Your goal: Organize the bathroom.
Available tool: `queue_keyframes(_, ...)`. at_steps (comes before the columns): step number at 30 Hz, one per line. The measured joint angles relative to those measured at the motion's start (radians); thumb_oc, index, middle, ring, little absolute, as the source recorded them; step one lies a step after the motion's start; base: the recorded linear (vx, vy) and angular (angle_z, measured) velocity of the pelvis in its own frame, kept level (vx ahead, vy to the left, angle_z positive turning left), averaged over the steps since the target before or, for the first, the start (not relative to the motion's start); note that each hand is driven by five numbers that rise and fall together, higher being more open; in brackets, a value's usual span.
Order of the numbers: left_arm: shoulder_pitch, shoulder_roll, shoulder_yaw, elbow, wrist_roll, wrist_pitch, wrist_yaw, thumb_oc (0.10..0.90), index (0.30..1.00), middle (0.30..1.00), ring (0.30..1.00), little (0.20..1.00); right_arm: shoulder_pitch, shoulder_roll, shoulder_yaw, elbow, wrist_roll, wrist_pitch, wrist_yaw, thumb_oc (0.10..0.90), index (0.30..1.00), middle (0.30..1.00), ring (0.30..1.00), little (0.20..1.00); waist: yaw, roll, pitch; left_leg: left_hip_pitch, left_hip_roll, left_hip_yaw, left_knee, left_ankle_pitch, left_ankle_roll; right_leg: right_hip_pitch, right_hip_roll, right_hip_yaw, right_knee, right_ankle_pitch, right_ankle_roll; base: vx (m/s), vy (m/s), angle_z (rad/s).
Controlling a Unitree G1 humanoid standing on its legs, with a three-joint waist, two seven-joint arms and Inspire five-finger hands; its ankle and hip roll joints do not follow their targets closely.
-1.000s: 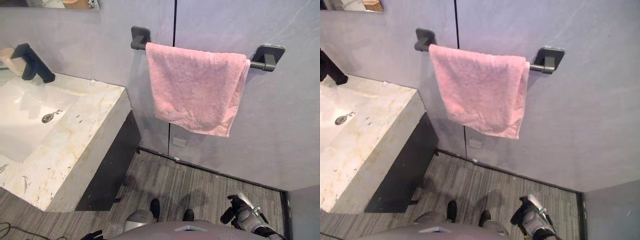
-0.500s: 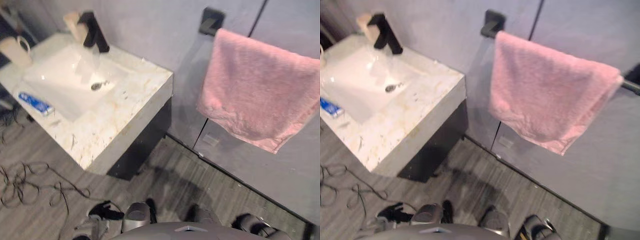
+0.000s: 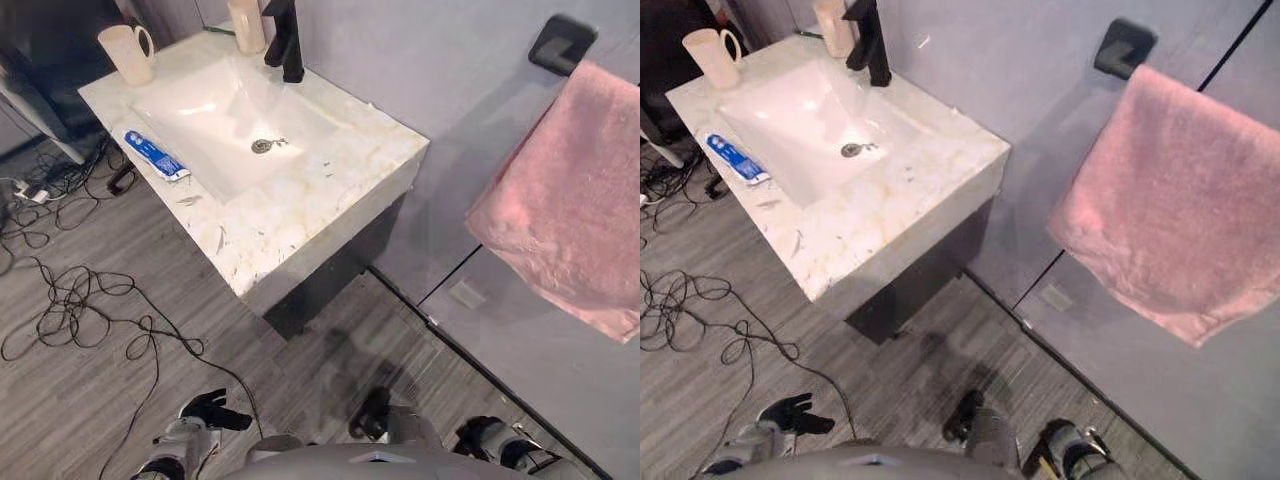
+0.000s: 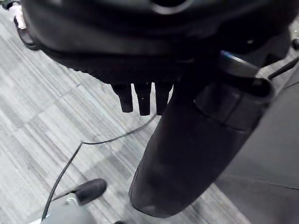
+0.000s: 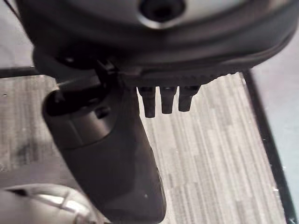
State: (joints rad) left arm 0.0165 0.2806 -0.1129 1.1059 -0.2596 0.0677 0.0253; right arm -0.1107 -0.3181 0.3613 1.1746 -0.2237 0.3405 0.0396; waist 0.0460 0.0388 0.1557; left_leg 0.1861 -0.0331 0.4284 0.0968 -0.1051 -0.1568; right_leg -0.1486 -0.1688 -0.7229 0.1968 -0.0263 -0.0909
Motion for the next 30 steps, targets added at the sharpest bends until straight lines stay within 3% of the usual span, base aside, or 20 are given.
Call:
queue_keyframes(1,0.006,0.0,0.001,0.005,0.0,-0.001,-0.009,0.8,0.9,0.9,0.9,0.9,-0.001,0.001,0.0,-0.004,0.0,0.001,0.0,0.8,0.9,0.9,0.9,0.9,0.0,0.0,0.002,-0.01,0.002,0.005,0.035,-0.003,0.0,0.016,0.0,-0.001,-0.025,0.01,-0.012,-0.17,0.026,0.11)
queue_keyframes(2,0.022,0.0,0.0,0.004,0.0,-0.006,-0.014,0.8,0.9,0.9,0.9,0.9,0.002,-0.001,-0.007,-0.013,0.0,0.0,-0.001,0.8,0.9,0.9,0.9,0.9,-0.004,-0.006,0.005,-0.018,0.007,0.025,0.035,-0.044,0.049,0.037,-0.001,-0.004,-0.044,0.021,-0.006,-0.16,0.006,0.19)
queue_keyframes(3,0.026,0.0,-0.001,0.004,0.0,-0.013,-0.019,0.8,0.9,0.9,0.9,0.9,0.002,-0.008,-0.02,-0.013,0.0,0.0,-0.003,0.8,0.9,0.9,0.9,0.9,-0.009,0.002,0.005,-0.022,0.02,0.038,-0.004,-0.049,0.07,0.047,-0.004,-0.01,-0.043,0.024,-0.003,-0.16,-0.001,0.17)
queue_keyframes(5,0.022,-0.002,-0.002,0.003,0.001,-0.025,-0.022,0.8,0.9,0.9,0.9,0.9,-0.003,-0.033,-0.022,-0.013,-0.001,0.0,-0.004,0.8,0.9,0.9,0.9,0.9,-0.011,0.037,0.01,-0.036,0.057,0.043,-0.064,-0.011,0.116,0.042,0.006,-0.014,-0.015,0.019,0.013,-0.19,-0.024,0.04)
queue_keyframes(7,0.015,0.008,-0.003,0.002,0.003,-0.027,-0.024,0.8,0.9,0.9,0.9,0.9,-0.003,-0.036,-0.045,-0.012,0.0,-0.001,-0.013,0.8,0.9,0.9,0.9,0.9,-0.025,0.041,0.01,-0.04,0.043,0.033,-0.083,-0.015,0.132,0.018,-0.014,-0.004,0.015,0.019,0.04,-0.16,-0.046,0.04)
queue_keyframes(10,-0.011,0.034,-0.015,-0.009,0.007,-0.042,-0.026,0.8,0.9,0.9,0.9,0.9,0.005,-0.017,-0.053,-0.004,0.001,-0.001,-0.008,0.8,0.9,0.9,0.9,0.9,-0.025,-0.012,0.044,-0.055,0.014,0.033,-0.075,-0.009,0.147,-0.015,-0.051,0.03,0.049,0.021,0.09,-0.16,-0.076,-0.01)
queue_keyframes(11,-0.017,0.04,-0.026,-0.029,0.036,-0.043,-0.034,0.8,0.9,0.9,0.9,0.9,0.018,-0.008,-0.064,0.003,0.0,-0.001,-0.007,0.8,0.9,0.9,0.9,0.9,-0.027,-0.03,0.057,-0.074,0.007,0.028,-0.054,-0.014,0.154,-0.039,-0.061,0.066,0.057,0.024,0.134,-0.16,-0.124,0.02)
queue_keyframes(14,-0.016,0.039,-0.031,-0.038,0.036,-0.044,-0.041,0.8,0.9,0.9,0.9,0.9,0.022,-0.007,-0.066,0.01,0.0,-0.001,-0.007,0.8,0.9,0.9,0.9,0.9,-0.031,-0.033,0.065,-0.075,0.004,0.027,-0.047,-0.017,0.164,-0.038,-0.063,0.078,0.057,0.03,0.15,-0.15,-0.11,0.25)
queue_keyframes(15,-0.033,0.009,-0.038,-0.036,0.061,-0.041,-0.045,0.8,0.9,0.9,0.9,0.9,0.058,-0.021,-0.123,0.019,-0.003,-0.012,-0.008,0.8,0.9,0.9,0.9,0.9,-0.091,-0.002,0.089,-0.095,0.0,-0.059,-0.01,-0.02,0.198,-0.065,-0.065,0.389,0.18,0.046,0.154,-0.16,-0.128,1.25)
queue_keyframes(16,-0.038,0.0,-0.046,-0.052,0.07,-0.045,-0.05,0.8,0.9,0.9,0.9,0.9,0.069,-0.024,-0.131,0.044,-0.003,-0.009,-0.006,0.8,0.9,0.9,0.9,0.9,-0.104,0.011,0.092,-0.092,-0.011,-0.098,-0.012,-0.004,0.211,-0.095,-0.067,0.521,0.234,0.023,0.214,-0.23,-0.173,1.44)
queue_keyframes(17,-0.041,0.0,-0.059,-0.066,0.073,-0.05,-0.054,0.8,0.9,0.9,0.9,0.9,0.074,-0.024,-0.129,0.056,-0.002,0.001,-0.007,0.8,0.9,0.9,0.9,0.9,-0.105,0.014,0.097,-0.094,-0.018,-0.116,-0.011,0.001,0.219,-0.105,-0.054,0.599,0.251,0.009,0.232,-0.29,-0.228,2.21)
queue_keyframes(18,-0.116,0.011,-0.126,-0.078,0.081,-0.03,-0.062,0.8,0.9,0.9,0.9,0.9,0.091,-0.009,-0.114,0.077,0.004,0.004,-0.018,0.8,0.9,0.9,0.9,0.9,-0.136,0.065,0.113,-0.181,-0.018,-0.287,0.076,0.006,0.238,-0.104,-0.004,0.882,0.477,-0.051,0.226,-0.16,-0.154,2.48)
queue_keyframes(19,-0.137,0.009,-0.132,-0.087,0.08,-0.031,-0.063,0.8,0.9,0.9,0.9,0.9,0.087,-0.009,-0.115,0.082,0.002,0.008,-0.017,0.8,0.9,0.9,0.9,0.9,-0.135,0.082,0.118,-0.197,-0.02,-0.328,0.082,0.02,0.243,-0.089,0.001,0.897,0.508,-0.07,0.237,-0.14,-0.286,2.33)
queue_keyframes(21,-0.133,0.015,-0.121,-0.121,0.079,-0.041,-0.054,0.8,0.9,0.9,0.9,0.9,0.037,-0.03,-0.115,0.084,-0.003,0.005,-0.026,0.8,0.9,0.9,0.9,0.9,-0.076,0.123,0.142,-0.201,-0.007,-0.33,0.063,0.048,0.232,-0.063,-0.002,0.871,0.421,-0.082,0.226,-0.08,-0.321,0.33)
queue_keyframes(23,-0.095,0.031,-0.078,-0.087,0.08,-0.021,-0.03,0.8,0.9,0.9,0.9,0.9,-0.02,-0.027,-0.094,0.051,-0.005,-0.021,-0.048,0.8,0.9,0.9,0.9,0.9,-0.078,0.143,0.14,-0.202,0.018,-0.359,0.026,0.08,0.189,0.043,0.043,0.809,0.157,-0.127,0.209,-0.08,-0.276,0.13)
queue_keyframes(24,-0.049,0.063,-0.06,-0.073,0.079,-0.023,-0.017,0.8,0.9,0.9,0.9,0.9,-0.077,-0.01,-0.025,0.018,-0.008,-0.033,-0.048,0.8,0.9,0.9,0.9,0.9,-0.064,0.098,0.14,-0.202,0.017,-0.357,0.006,0.089,0.149,0.097,0.071,0.765,0.01,-0.092,0.17,-0.12,-0.29,0.2)
queue_keyframes(25,-0.033,0.061,-0.055,-0.067,0.08,-0.022,-0.015,0.8,0.9,0.9,0.9,0.9,-0.095,-0.015,0.0,0.005,-0.009,-0.033,-0.053,0.8,0.9,0.9,0.9,0.9,-0.06,0.099,0.134,-0.209,0.038,-0.363,0.0,0.101,0.121,0.096,0.081,0.731,-0.012,-0.079,0.172,-0.1,-0.272,-0.02)
queue_keyframes(30,0.045,0.018,-0.058,-0.062,0.081,-0.028,-0.038,0.8,0.9,0.9,0.9,0.9,-0.112,-0.04,0.004,-0.039,-0.004,-0.037,-0.059,0.8,0.9,0.9,0.9,0.9,-0.02,0.074,0.119,-0.229,0.088,-0.389,-0.021,0.177,0.089,0.091,0.141,0.686,-0.033,-0.055,0.106,-0.11,-0.143,0.17)
